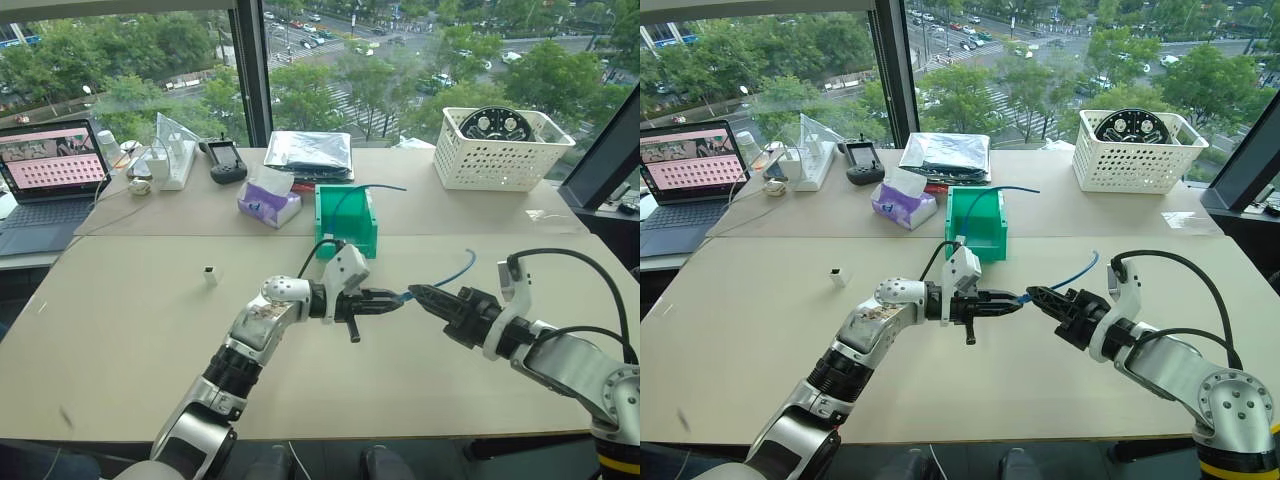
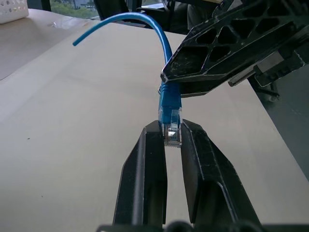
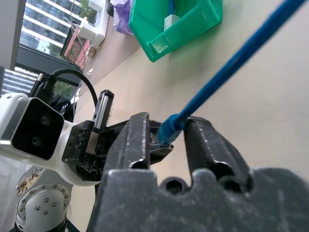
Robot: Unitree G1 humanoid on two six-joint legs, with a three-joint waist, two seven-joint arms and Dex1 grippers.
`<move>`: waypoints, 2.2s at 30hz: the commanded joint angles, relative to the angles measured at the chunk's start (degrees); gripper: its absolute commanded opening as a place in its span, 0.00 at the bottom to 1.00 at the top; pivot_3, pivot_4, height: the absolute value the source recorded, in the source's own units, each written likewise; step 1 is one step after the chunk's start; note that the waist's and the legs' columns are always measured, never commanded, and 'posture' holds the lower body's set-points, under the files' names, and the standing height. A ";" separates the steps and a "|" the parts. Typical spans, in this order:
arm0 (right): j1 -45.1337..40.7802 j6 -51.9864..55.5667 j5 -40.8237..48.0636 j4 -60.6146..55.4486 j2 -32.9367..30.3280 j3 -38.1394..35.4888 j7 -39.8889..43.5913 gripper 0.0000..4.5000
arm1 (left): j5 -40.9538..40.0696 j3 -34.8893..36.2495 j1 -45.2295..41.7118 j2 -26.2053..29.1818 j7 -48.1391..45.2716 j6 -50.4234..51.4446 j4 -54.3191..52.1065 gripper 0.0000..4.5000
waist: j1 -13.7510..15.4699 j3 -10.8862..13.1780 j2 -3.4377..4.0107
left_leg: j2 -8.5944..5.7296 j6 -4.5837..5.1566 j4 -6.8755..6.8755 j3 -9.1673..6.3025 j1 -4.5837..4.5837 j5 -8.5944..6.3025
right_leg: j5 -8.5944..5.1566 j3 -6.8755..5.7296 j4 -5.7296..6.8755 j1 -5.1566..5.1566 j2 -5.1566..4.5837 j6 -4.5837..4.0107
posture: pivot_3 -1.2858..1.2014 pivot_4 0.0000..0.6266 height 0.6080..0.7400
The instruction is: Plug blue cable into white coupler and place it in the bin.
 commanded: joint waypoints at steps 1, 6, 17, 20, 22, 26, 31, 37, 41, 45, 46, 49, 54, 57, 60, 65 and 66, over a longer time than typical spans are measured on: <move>-0.70 -1.73 1.57 -1.84 -0.76 -0.14 2.17 0.01 | -0.56 0.50 -0.55 -0.57 0.37 -0.71 -0.60 0.01 | 0.04 0.00 0.00 | 0.00 0.00 0.00 0.00 0.00 0.00 | 0.00 0.00 0.00 0.00 0.00 0.00 | 0.52 0.24 0.91; -1.61 -2.58 0.82 -1.18 -1.29 -0.05 3.24 0.00 | -2.81 3.89 -1.23 -1.85 2.38 0.55 0.28 0.33 | 0.15 0.00 -0.01 | 0.00 0.00 0.00 0.00 0.00 0.00 | 0.00 0.00 0.00 0.00 0.00 0.00 | 0.52 0.24 0.91; -14.77 1.59 -8.27 16.16 -10.53 -1.73 15.47 0.00 | -6.51 13.15 2.18 2.46 8.83 5.39 -6.54 1.00 | 0.03 0.03 -0.01 | 0.00 0.01 0.01 0.08 -0.01 0.00 | 0.07 0.05 0.00 -0.04 0.00 -0.09 | 0.52 0.24 0.91; -19.92 3.83 -11.96 20.79 -11.48 -0.15 19.46 0.00 | -6.42 14.18 7.26 4.90 11.36 6.97 -11.52 1.00 | -0.42 0.02 0.00 | 0.08 0.13 -0.03 0.10 0.06 -0.07 | 0.20 0.07 -0.02 -0.02 0.07 -0.36 | 0.52 0.24 0.91; -23.20 5.33 -14.12 23.10 -11.11 0.93 21.42 0.00 | -6.88 14.13 10.88 6.35 12.16 8.70 -15.12 1.00 | -0.41 0.02 0.00 | 0.11 0.16 -0.07 0.06 0.05 -0.09 | 0.20 0.05 -0.02 -0.03 0.13 -0.41 | 0.52 0.24 0.91; -28.93 8.30 -18.65 26.95 -9.33 3.00 25.35 0.00 | -6.98 14.81 16.81 7.97 15.64 11.41 -21.81 1.00 | -0.32 0.04 0.00 | 0.05 0.17 -0.05 0.07 -0.01 -0.10 | 0.20 0.06 -0.04 -0.05 0.03 -0.40 | 0.52 0.24 0.91; -35.60 11.42 -25.33 31.81 -5.01 5.62 31.14 0.00 | -3.52 19.65 24.39 10.20 24.16 11.08 -27.52 1.00 | -0.09 0.04 0.01 | 0.04 0.17 -0.01 0.09 0.01 -0.10 | 0.21 0.06 -0.04 -0.05 -0.01 -0.38 | 0.52 0.24 0.91; -41.10 12.96 -34.68 34.55 -1.87 8.59 41.09 0.00 | -3.06 25.72 32.64 13.22 28.76 10.61 -32.46 1.00 | -0.18 0.06 0.04 | 0.04 0.16 -0.06 0.09 -0.01 -0.10 | 0.22 0.05 -0.01 -0.14 -0.01 -0.40 | 0.52 0.24 0.91; -43.13 13.11 -37.77 34.98 2.44 7.90 42.30 0.00 | -4.22 29.47 34.21 15.41 28.90 9.30 -30.90 1.00 | -0.16 0.06 0.05 | 0.05 0.16 -0.04 0.08 0.01 -0.10 | 0.24 0.03 -0.01 -0.12 0.00 -0.42 | 0.52 0.24 0.91; -42.93 12.58 -41.83 35.26 4.73 7.66 45.25 0.00 | -6.55 32.68 34.65 14.85 30.14 10.50 -31.34 1.00 | 0.20 0.06 0.05 | 0.02 0.15 -0.03 0.05 0.00 -0.10 | 0.24 -0.01 -0.02 -0.11 -0.02 -0.42 | 0.52 0.24 0.91; -42.52 12.57 -42.49 34.39 5.40 7.48 45.12 0.00 | -6.49 34.07 35.29 14.91 30.77 10.16 -30.46 1.00 | 0.17 0.06 0.05 | -0.01 0.15 -0.04 0.06 0.00 -0.10 | 0.24 -0.01 -0.02 -0.11 -0.06 -0.41 | 0.52 0.24 0.91; -41.50 12.98 -43.38 32.41 6.18 5.66 44.72 0.00 | -5.70 37.06 34.53 14.42 33.11 7.59 -24.58 1.00 | 0.00 0.06 0.05 | -0.02 0.14 -0.08 0.07 0.02 -0.11 | 0.24 -0.01 0.03 -0.16 -0.09 -0.42 | 0.52 0.24 0.91; -39.73 14.00 -43.71 29.26 6.53 2.62 42.51 0.00 | -2.85 35.11 28.75 14.79 33.03 0.98 -13.17 1.00 | 0.27 0.06 0.05 | -0.03 0.13 -0.09 0.05 0.01 -0.10 | 0.25 -0.05 0.06 -0.18 -0.08 -0.44 | 0.52 0.24 0.91; -38.21 15.18 -42.96 26.52 6.70 0.62 40.42 0.00 | -1.41 32.94 23.88 14.43 31.89 -3.14 -4.73 1.00 | 0.50 0.06 0.05 | -0.04 0.13 -0.06 0.06 0.02 -0.10 | 0.25 -0.05 0.04 -0.15 -0.10 -0.43 | 0.52 0.24 0.91; -37.11 16.37 -42.06 24.36 6.88 -0.90 38.89 0.00 | -0.53 31.52 21.45 14.07 31.45 -5.91 0.04 1.00 | 0.48 0.06 0.04 | -0.07 0.13 -0.06 0.07 0.01 -0.10 | 0.26 -0.05 0.04 -0.15 -0.12 -0.42 | 0.52 0.24 0.91; -35.99 17.88 -41.49 22.22 7.10 -2.76 37.02 0.00 | 1.77 29.08 17.50 13.38 31.95 -9.75 8.32 1.00 | 0.21 0.06 0.04 | -0.09 0.14 -0.15 0.09 0.01 -0.11 | 0.28 -0.04 0.10 -0.22 -0.19 -0.43 | 0.52 0.24 0.91; -35.98 17.99 -41.55 22.13 7.18 -2.93 36.75 0.00 | 2.30 29.17 16.44 13.21 32.97 -10.41 10.57 1.00 | 0.21 0.06 0.04 | -0.07 0.14 -0.15 0.08 0.02 -0.11 | 0.28 -0.06 0.11 -0.22 -0.18 -0.44 | 0.52 0.24 0.91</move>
